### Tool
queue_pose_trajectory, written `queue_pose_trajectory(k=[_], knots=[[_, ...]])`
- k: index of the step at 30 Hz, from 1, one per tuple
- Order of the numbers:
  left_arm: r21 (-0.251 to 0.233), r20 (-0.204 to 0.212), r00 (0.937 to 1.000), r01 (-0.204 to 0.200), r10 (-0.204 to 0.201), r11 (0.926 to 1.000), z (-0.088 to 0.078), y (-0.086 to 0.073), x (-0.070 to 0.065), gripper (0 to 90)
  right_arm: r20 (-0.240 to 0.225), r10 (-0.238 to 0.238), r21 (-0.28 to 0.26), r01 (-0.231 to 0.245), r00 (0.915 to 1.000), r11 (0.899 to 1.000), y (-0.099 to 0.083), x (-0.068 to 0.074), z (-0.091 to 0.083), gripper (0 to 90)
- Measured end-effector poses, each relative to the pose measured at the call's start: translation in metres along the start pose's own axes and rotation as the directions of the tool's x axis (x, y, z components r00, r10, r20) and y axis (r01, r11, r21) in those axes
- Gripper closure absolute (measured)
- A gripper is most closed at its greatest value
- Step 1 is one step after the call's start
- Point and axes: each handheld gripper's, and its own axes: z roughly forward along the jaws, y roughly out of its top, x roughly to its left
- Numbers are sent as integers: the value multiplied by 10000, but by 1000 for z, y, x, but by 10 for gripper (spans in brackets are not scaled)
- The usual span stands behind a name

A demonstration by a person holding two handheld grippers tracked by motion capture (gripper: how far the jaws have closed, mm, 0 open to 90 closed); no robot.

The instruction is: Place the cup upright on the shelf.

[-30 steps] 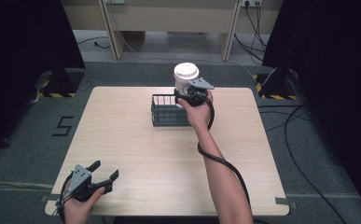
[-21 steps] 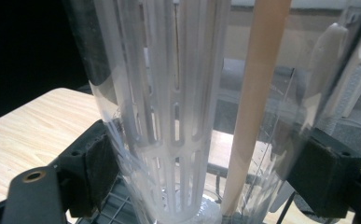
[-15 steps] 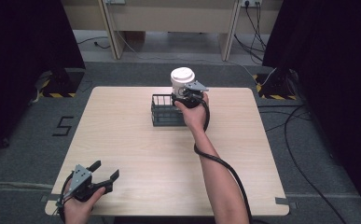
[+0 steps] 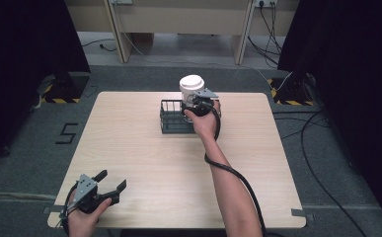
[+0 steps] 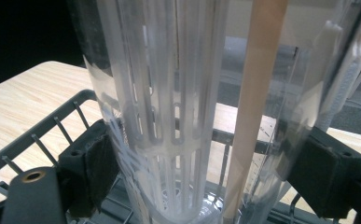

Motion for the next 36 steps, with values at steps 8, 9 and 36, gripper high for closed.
queue_pose_trajectory(k=[8,9,36], knots=[[-1,6,10000,-2,2,10000,0,0,0,154,1,58,-64,-58,10000,10000,-1,1,1,180],[-3,5,10000,-8,8,10000,0,0,0,154,6,61,-72,-61,10000,10000,-1,1,1,180],[-13,-6,10000,-25,25,10000,0,0,-1,154,-147,-122,-78,121,9998,9999,-4,-1,-10,158]])
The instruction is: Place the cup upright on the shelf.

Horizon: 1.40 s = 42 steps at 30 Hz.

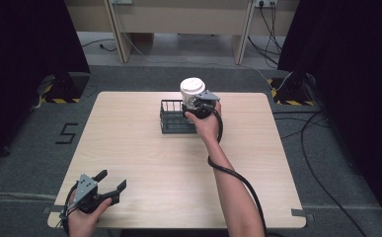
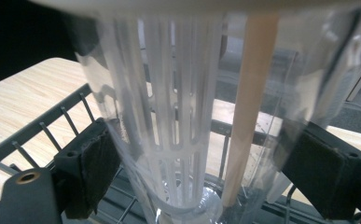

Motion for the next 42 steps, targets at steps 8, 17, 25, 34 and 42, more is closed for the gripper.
queue_pose_trajectory(k=[8,17,25,34,42], knots=[[-15,-50,10000,-44,44,10000,0,0,-1,154,-75,-118,-97,118,9999,9999,2,-4,-20,156],[-14,-81,9999,-59,59,10000,0,0,-1,153,-61,-157,-50,157,9999,9999,-3,-8,-36,156],[0,-95,9999,-82,82,10000,0,0,-1,153,-139,-309,-67,308,9994,9995,-5,-7,-50,175],[15,-91,9999,-92,93,10000,0,0,-1,153,-131,-369,-73,368,9992,9993,-11,-7,-62,190],[25,-102,9999,-107,107,9999,0,0,-1,153,-75,-428,-93,427,9991,9990,-16,-8,-78,240]])
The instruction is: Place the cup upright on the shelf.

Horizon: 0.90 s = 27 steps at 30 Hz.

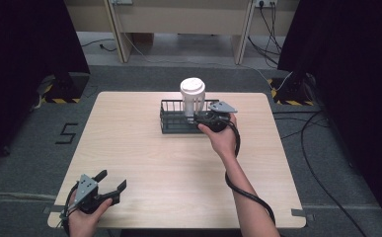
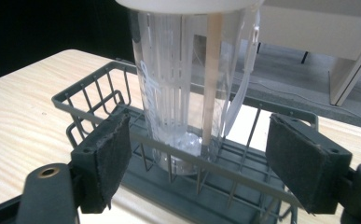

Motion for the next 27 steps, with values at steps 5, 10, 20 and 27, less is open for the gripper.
queue_pose_trajectory(k=[5,10,20,27], knots=[[10,-2,10000,1,-1,10000,0,0,0,153,-3,22,2,-22,10000,10000,-4,-3,-10,259],[11,-9,10000,4,-4,10000,0,0,0,153,-65,116,40,-116,9999,9999,-8,-6,-19,268],[33,2,10000,0,0,10000,1,0,-1,153,7,262,88,-262,9997,9996,-23,-13,-36,268],[67,-23,10000,1,-1,10000,0,-1,0,153,156,377,162,-380,9992,9991,-37,-21,-48,261]])
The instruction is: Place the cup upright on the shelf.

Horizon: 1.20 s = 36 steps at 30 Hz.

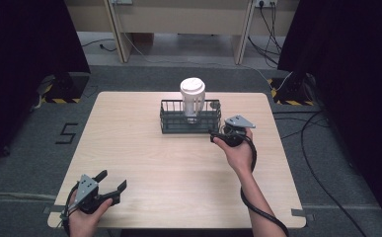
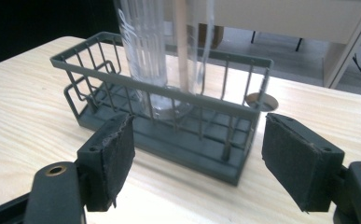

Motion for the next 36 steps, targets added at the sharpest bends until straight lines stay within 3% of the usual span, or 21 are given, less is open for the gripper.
queue_pose_trajectory(k=[17,36], knots=[[28,12,10000,-31,31,10000,0,0,-1,153,403,171,188,-178,9990,9997,-38,-22,-36,255],[22,-14,10000,-36,36,10000,0,0,-2,152,694,241,270,-261,9973,9993,-69,-32,-60,250]])
